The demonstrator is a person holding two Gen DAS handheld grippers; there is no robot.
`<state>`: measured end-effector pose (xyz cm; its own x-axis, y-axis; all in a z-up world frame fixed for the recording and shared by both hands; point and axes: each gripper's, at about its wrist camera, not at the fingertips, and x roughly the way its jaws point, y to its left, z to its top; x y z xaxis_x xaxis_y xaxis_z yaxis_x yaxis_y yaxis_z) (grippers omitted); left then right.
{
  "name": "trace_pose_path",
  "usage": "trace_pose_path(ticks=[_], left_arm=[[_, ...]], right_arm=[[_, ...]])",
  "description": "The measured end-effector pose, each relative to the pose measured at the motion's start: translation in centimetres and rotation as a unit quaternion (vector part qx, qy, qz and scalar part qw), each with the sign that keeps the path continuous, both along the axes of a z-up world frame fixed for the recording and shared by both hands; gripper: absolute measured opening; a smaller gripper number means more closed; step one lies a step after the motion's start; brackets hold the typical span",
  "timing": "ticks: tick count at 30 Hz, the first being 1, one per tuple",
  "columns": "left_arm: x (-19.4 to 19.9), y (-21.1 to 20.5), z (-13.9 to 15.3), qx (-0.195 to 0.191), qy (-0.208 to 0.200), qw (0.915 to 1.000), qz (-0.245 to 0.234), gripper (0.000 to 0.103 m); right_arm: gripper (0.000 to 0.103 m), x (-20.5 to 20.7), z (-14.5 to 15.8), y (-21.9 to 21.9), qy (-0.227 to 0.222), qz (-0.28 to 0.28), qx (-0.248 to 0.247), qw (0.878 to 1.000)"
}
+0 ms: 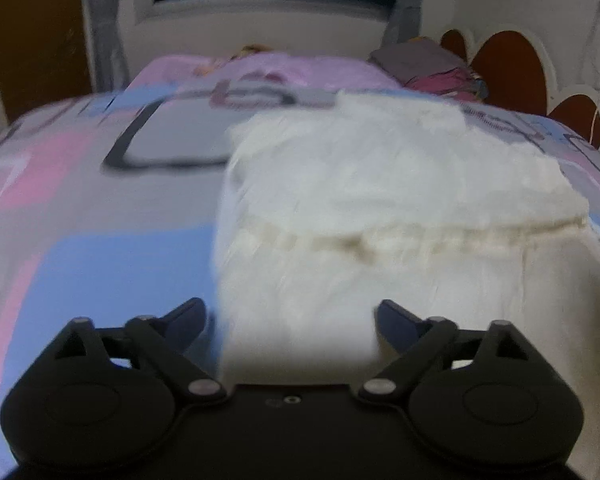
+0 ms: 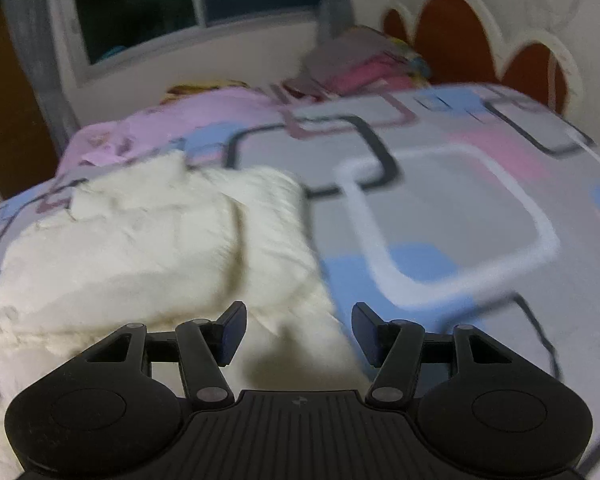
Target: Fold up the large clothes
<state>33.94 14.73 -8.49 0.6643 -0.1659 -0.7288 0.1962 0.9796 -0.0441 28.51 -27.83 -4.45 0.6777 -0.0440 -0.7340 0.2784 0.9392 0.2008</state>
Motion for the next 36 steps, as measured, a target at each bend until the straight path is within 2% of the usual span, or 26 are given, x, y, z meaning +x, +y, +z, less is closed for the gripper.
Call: trace_pose_path(ticks=[4,8,12,13,16,17,20,23,26,31,34,35,36], left_arm=[[-3.4,2.0,-0.7,-0.023,0.018,0.9991,0.03,0.087],[-6.2,2.7,-1.1,-0.062,0.033,0.9962,0.052,0.081],[-8.8,3.0,-1.2,-0.084,0.044,0.9937,0.06,0.074],[-9.6,3.2,-1.4,-0.093,0.049,0.9925,0.063,0.073],[-12.2,4.1,-1.7,-0.122,0.056,0.9877,0.081,0.073],[-13.2,4.4,-1.7,-0.13,0.056,0.9863,0.085,0.074],[-15.5,5.0,-1.7,-0.151,0.061,0.9826,0.089,0.074],[-17.0,5.8,-1.9,-0.189,0.065,0.9752,0.095,0.073],[-17.6,6.6,-2.3,-0.226,0.065,0.9668,0.1,0.072],[-16.4,7.2,-2.9,-0.274,0.066,0.9537,0.105,0.071],[-15.2,7.1,-3.5,-0.302,0.074,0.9453,0.099,0.071],[-15.0,6.8,-3.5,-0.306,0.077,0.9446,0.091,0.07],[-14.9,6.6,-3.5,-0.31,0.081,0.9443,0.075,0.064]], right_arm=[[0.058,-3.8,-1.2,-2.0,0.018,-0.026,0.026,0.999],[0.058,-7.5,-2.4,-3.0,0.029,-0.031,0.05,0.998],[0.059,-11.1,-3.7,-3.8,0.04,-0.032,0.08,0.996],[0.061,-12.2,-4.0,-4.0,0.042,-0.03,0.094,0.994],[0.074,-15.0,-4.4,-4.4,0.039,-0.022,0.102,0.994],[0.074,-15.6,-4.5,-4.4,0.039,-0.018,0.11,0.993],[0.074,-17.6,-5.0,-4.7,0.037,0.004,0.163,0.986],[0.074,-19.0,-5.5,-4.7,0.028,0.022,0.206,0.978],[0.074,-19.4,-5.7,-4.7,0.019,0.034,0.245,0.969],[0.074,-17.9,-5.5,-5.1,0.001,0.022,0.254,0.967],[0.074,-16.5,-6.2,-5.1,0.014,0.033,0.274,0.961],[0.073,-16.3,-6.3,-4.9,0.017,0.043,0.27,0.962],[0.073,-16.4,-6.2,-4.7,0.019,0.054,0.271,0.961]])
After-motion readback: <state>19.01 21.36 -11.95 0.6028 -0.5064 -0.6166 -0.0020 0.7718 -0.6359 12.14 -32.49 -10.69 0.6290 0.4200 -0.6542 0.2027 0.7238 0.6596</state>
